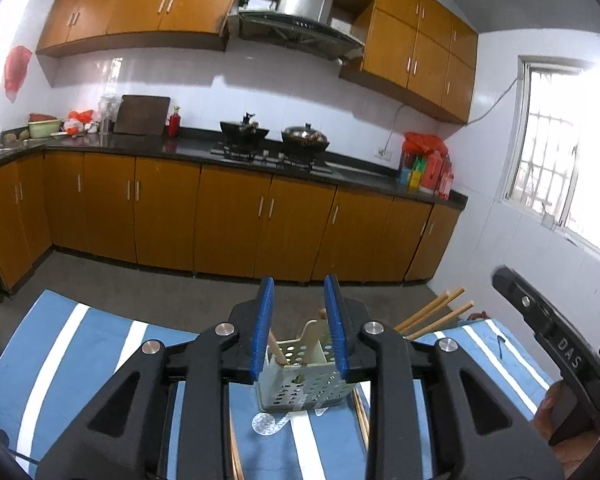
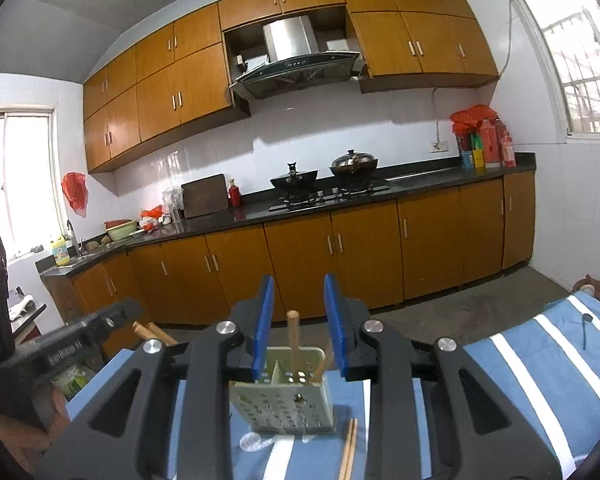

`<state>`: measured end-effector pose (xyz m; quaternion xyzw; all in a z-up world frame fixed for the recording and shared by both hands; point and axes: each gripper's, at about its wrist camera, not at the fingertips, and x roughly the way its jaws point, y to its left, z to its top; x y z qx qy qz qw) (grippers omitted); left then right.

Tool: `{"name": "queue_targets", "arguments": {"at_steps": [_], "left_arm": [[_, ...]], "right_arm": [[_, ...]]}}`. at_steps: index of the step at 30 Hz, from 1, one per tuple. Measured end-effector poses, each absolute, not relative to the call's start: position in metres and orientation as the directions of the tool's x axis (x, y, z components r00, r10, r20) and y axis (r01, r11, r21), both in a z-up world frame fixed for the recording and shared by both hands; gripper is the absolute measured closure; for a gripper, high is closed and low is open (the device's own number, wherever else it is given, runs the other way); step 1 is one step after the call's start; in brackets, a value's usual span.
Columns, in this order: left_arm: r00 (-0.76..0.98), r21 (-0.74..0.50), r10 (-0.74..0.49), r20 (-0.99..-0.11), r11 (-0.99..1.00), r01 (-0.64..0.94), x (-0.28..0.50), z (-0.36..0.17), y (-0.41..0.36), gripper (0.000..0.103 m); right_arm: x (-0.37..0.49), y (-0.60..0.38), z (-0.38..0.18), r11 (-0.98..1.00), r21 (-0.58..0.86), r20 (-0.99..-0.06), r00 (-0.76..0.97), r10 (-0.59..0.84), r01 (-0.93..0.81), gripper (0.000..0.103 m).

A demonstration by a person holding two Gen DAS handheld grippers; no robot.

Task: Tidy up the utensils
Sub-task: 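Drop the left gripper's chopstick into the holder and open it while the right gripper releases its own, then close the left gripper on a chopstick while the right gripper grasps another chopstick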

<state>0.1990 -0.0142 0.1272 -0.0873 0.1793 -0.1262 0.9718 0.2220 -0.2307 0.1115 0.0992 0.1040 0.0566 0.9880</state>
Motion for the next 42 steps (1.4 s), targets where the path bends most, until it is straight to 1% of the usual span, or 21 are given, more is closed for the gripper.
{"name": "queue_targets", "arguments": {"at_steps": [3,5,6,8,9,10,11,12,13,16,21,24,26,29,33,39,42], "left_arm": [[0.916,-0.213,-0.253,-0.31,0.958,0.192,0.179,0.125,0.0,0.076],[0.917,-0.211,-0.229,-0.326,0.963,0.165,0.167,0.114,0.011,0.076],[0.913,-0.21,-0.217,-0.344,0.966,0.15,0.163,0.106,0.017,0.076],[0.899,-0.202,-0.191,-0.394,0.972,0.118,0.159,0.086,0.025,0.076],[0.887,-0.197,-0.179,-0.425,0.975,0.103,0.159,0.074,0.028,0.076],[0.868,-0.196,-0.171,-0.466,0.977,0.087,0.16,0.057,0.032,0.076],[0.849,-0.195,-0.165,-0.501,0.978,0.074,0.16,0.044,0.034,0.076],[0.829,-0.195,-0.159,-0.536,0.979,0.062,0.161,0.03,0.036,0.076],[0.806,-0.196,-0.157,-0.571,0.979,0.052,0.161,0.015,0.039,0.076],[0.753,-0.195,-0.159,-0.639,0.98,0.042,0.159,-0.016,0.039,0.076],[0.707,-0.185,-0.171,-0.687,0.981,0.058,0.152,-0.042,0.032,0.076],[0.687,-0.182,-0.181,-0.704,0.981,0.072,0.149,-0.05,0.026,0.076],[0.678,-0.179,-0.185,-0.711,0.981,0.08,0.148,-0.053,0.024,0.076],[0.663,-0.183,-0.198,-0.722,0.979,0.093,0.148,-0.058,0.019,0.076],[0.645,-0.19,-0.218,-0.733,0.975,0.113,0.148,-0.064,0.012,0.076],[0.62,-0.174,-0.218,-0.754,0.976,0.131,0.153,-0.073,0.002,0.083],[0.604,-0.155,-0.207,-0.77,0.978,0.137,0.156,-0.079,-0.002,0.084]], "right_arm": [[0.201,-0.242,0.095,0.976,0.209,-0.228,0.968,0.109,-0.061,0.073],[0.194,-0.25,0.076,0.978,0.205,-0.28,0.956,0.091,-0.033,0.073],[0.192,-0.254,0.062,0.979,0.205,-0.324,0.942,0.085,-0.018,0.073],[0.196,-0.26,0.022,0.977,0.213,-0.448,0.889,0.094,0.005,0.073],[0.198,-0.262,0.01,0.977,0.212,-0.484,0.87,0.092,0.014,0.073],[0.201,-0.261,-0.013,0.978,0.208,-0.549,0.831,0.094,0.027,0.077],[0.202,-0.26,-0.028,0.977,0.212,-0.588,0.802,0.105,0.028,0.082],[0.203,-0.257,-0.048,0.975,0.22,-0.636,0.761,0.126,0.023,0.085],[0.203,-0.255,-0.059,0.975,0.223,-0.659,0.74,0.136,0.02,0.085],[0.202,-0.242,-0.088,0.975,0.222,-0.711,0.684,0.16,0.003,0.086],[0.204,-0.225,-0.104,0.978,0.208,-0.743,0.647,0.169,-0.017,0.086],[0.209,-0.221,-0.108,0.982,0.187,-0.76,0.63,0.158,-0.021,0.091],[0.209,-0.219,-0.109,0.988,0.15,-0.764,0.633,0.127,-0.016,0.094],[0.209,-0.225,-0.109,0.995,0.098,-0.763,0.644,0.062,0.021,0.095],[0.211,-0.244,-0.108,0.99,0.102,-0.761,0.648,0.015,0.097,0.095],[0.21,-0.254,-0.109,0.989,0.105,-0.761,0.649,0.009,0.109,0.095],[0.209,-0.255,-0.108,0.988,0.106,-0.761,0.649,0.01,0.109,0.095]]}}
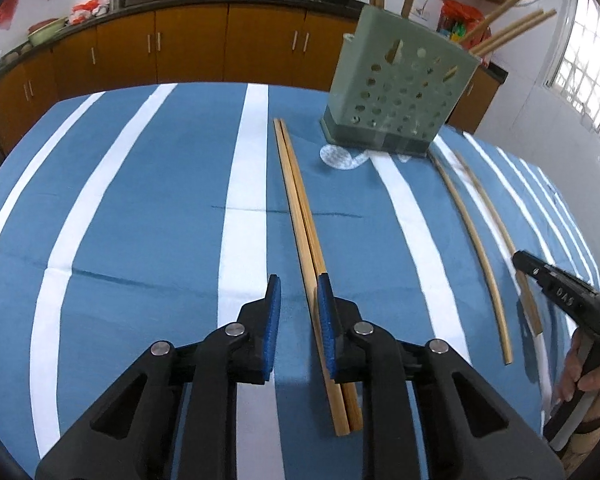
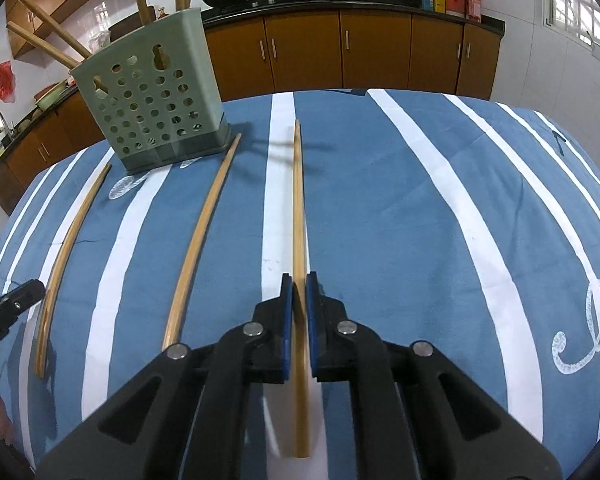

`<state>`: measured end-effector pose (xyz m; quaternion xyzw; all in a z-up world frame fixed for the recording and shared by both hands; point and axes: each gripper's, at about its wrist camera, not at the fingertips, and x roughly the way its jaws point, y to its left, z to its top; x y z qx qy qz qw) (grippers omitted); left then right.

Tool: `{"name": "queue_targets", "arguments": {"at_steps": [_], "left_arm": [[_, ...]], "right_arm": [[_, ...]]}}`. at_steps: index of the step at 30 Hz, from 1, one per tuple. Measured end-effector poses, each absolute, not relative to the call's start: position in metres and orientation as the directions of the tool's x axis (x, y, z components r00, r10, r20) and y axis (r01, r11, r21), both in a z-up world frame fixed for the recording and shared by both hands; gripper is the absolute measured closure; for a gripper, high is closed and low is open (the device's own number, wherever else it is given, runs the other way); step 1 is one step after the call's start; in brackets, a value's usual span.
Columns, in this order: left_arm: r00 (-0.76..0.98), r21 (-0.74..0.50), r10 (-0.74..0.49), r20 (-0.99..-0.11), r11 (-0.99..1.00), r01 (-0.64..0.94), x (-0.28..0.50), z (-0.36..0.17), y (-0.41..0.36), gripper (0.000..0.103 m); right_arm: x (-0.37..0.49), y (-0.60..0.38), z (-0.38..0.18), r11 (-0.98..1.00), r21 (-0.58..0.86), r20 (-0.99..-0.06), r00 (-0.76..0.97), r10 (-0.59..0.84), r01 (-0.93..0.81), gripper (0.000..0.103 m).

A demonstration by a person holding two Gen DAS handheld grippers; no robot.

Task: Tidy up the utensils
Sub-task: 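Close the left gripper on a chopstick while the right gripper grasps another chopstick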

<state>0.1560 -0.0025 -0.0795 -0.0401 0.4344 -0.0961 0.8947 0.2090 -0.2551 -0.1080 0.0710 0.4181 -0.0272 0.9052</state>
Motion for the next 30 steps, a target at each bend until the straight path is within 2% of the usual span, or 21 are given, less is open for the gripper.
{"name": "queue_targets", "arguments": {"at_steps": [5,9,13,17,23,30], "left_arm": [[0.6,-0.127,-0.186,-0.778,0.982,0.14,0.161,-0.082,-0.01,0.085],[0.607,-0.107,-0.167,-0.777,0.985,0.134,0.167,-0.082,-0.017,0.085],[0.616,-0.079,-0.135,-0.776,0.99,0.117,0.171,-0.082,-0.016,0.095],[0.621,-0.067,-0.105,-0.777,0.994,0.084,0.175,-0.082,-0.001,0.095],[0.625,-0.062,-0.058,-0.779,0.998,0.015,0.183,-0.081,0.035,0.095],[0.636,-0.062,-0.055,-0.769,0.998,0.012,0.183,-0.082,0.043,0.095]], "right_arm": [[0.21,-0.254,-0.109,0.99,0.098,-0.762,0.648,0.007,0.105,0.095],[0.209,-0.249,-0.109,0.991,0.098,-0.762,0.648,0.017,0.09,0.09],[0.212,-0.242,-0.109,0.993,0.096,-0.761,0.648,0.027,0.071,0.09],[0.216,-0.244,-0.11,0.994,0.081,-0.761,0.648,0.012,0.076,0.095],[0.221,-0.271,-0.11,0.987,0.072,-0.759,0.65,-0.041,0.146,0.095],[0.222,-0.272,-0.112,0.987,0.072,-0.762,0.647,-0.04,0.145,0.093]]}}
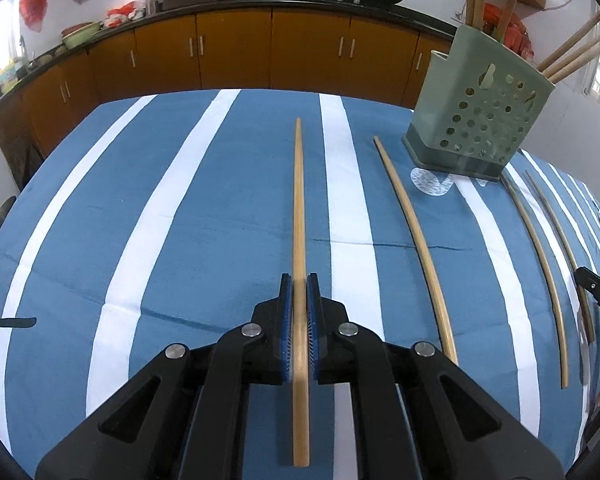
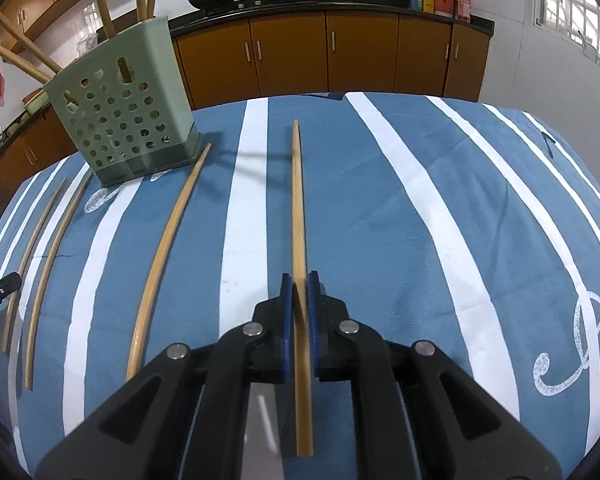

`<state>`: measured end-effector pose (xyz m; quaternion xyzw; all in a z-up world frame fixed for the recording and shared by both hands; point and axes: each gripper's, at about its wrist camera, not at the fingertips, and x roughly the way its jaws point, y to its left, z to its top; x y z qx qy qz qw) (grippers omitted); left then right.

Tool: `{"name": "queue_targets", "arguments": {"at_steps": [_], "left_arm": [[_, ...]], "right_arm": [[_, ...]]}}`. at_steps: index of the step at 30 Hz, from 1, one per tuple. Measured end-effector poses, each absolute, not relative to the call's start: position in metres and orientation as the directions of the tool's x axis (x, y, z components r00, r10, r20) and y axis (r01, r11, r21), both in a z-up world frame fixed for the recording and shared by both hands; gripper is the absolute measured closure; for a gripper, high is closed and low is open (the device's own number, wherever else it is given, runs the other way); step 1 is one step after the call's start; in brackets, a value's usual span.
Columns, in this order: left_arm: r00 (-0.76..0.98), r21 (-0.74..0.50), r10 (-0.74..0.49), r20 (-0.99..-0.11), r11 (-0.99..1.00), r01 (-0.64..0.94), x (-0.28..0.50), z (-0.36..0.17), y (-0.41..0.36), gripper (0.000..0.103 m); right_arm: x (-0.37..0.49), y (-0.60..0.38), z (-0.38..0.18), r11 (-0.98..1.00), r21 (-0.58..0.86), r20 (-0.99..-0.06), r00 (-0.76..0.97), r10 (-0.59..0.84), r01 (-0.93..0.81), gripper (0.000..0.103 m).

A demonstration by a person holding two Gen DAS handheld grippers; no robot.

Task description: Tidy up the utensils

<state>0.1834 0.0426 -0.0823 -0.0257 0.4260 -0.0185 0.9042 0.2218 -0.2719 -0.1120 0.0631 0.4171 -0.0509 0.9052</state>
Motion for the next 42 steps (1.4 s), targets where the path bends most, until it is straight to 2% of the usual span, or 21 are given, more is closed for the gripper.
{"name": "queue_targets", "arguments": {"at_steps": [5,17,42], "left_arm": [[0.637,-0.11,-0.092,-0.766,0.994,0.011,0.1837,-0.0823,0.0483,0.095],[0.638,-0.13,-0.106,-0.763,0.991,0.009,0.1845,-0.0828,0.0515,0.094],[0.637,-0.125,-0.103,-0.764,0.992,0.011,0.1848,-0.0834,0.052,0.094]], "right_arm": [[0.2213,-0.2728,-0.112,0.986,0.084,-0.761,0.648,-0.03,0.145,0.093],[0.2216,-0.2692,-0.1124,0.987,0.062,-0.763,0.645,-0.047,0.146,0.093],[0.2215,-0.2693,-0.1123,0.988,0.06,-0.762,0.645,-0.048,0.145,0.093]]}}
